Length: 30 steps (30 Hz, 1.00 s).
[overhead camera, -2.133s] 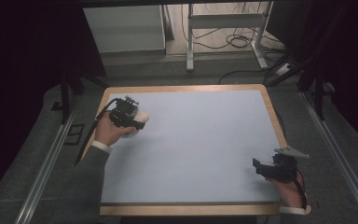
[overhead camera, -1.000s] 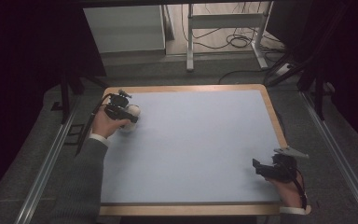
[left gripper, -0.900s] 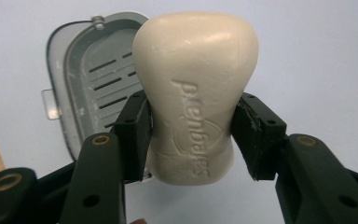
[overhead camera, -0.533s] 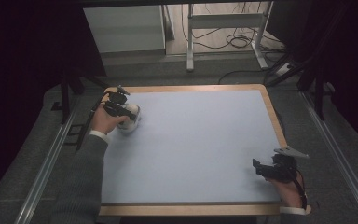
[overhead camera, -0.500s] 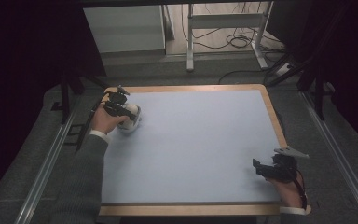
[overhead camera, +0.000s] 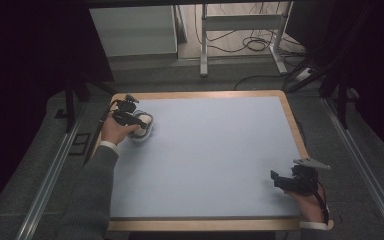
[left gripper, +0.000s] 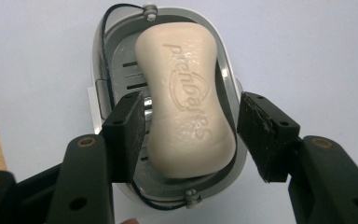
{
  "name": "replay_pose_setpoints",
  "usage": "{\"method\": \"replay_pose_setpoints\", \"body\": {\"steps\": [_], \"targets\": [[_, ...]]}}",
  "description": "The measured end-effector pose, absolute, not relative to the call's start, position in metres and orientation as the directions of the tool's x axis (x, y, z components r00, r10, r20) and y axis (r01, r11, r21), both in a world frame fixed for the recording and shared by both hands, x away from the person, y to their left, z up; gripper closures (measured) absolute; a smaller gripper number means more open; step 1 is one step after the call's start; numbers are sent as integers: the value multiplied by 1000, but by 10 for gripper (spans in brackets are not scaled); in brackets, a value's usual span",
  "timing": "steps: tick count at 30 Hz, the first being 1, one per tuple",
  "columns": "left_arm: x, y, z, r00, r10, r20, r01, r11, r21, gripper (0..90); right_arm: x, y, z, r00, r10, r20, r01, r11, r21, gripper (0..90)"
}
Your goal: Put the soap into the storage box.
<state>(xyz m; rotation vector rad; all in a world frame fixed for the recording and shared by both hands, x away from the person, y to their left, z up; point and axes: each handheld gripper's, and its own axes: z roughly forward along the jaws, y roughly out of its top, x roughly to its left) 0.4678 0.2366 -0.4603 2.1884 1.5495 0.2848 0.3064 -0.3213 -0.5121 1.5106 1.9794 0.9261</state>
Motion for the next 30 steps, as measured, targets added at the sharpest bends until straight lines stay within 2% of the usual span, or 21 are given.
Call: {"method": "replay_pose_setpoints", "body": {"steps": [14, 20, 24, 30], "targets": [[448, 228, -447, 426, 898, -108, 792, -312, 524, 330, 306, -321, -512, -272, 962, 26, 634, 159, 757, 56], [427, 220, -438, 493, 864, -102, 726, -344, 595, 289, 305, -321, -511, -275, 961, 25, 631, 161, 759, 56], [416, 214, -437, 518, 852, -67, 696, -375, 612, 277, 306, -321, -511, -274, 961, 26, 631, 160, 759, 56], [390, 201, -443, 579, 812, -71, 644, -403, 650, 269, 304, -320, -510, -277, 960, 24, 622, 160, 766, 56]]}}
